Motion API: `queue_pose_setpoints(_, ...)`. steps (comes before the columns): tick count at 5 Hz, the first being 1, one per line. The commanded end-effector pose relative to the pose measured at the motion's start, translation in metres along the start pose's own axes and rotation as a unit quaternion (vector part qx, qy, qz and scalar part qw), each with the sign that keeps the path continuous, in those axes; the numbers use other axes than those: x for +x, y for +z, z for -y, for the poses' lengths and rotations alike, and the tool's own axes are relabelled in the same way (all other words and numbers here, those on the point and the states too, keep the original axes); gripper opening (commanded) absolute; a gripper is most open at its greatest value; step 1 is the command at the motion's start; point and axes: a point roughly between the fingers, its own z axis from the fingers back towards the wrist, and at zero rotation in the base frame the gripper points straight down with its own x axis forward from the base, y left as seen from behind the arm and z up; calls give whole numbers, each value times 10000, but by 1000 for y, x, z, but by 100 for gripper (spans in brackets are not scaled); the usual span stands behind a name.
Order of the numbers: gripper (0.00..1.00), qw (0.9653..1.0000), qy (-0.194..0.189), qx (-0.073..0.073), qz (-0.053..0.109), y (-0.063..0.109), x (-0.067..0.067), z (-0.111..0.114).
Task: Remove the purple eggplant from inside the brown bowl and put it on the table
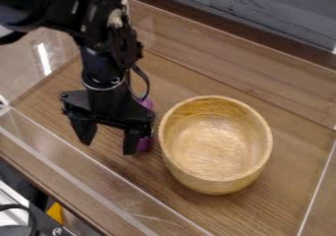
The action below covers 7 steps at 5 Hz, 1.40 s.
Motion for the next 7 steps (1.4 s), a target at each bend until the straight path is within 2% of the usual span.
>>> queue_pose_setpoints(1, 100, 9996, -171, -80, 225, 17, 11, 0)
queue_pose_setpoints(3, 100, 9995, -237, -126, 178, 9, 17, -6)
queue_pose_setpoints(5, 100, 9997, 197, -128, 91, -12, 17, 4)
queue_pose_setpoints(7, 100, 9993, 339, -136, 36, -32, 23, 11)
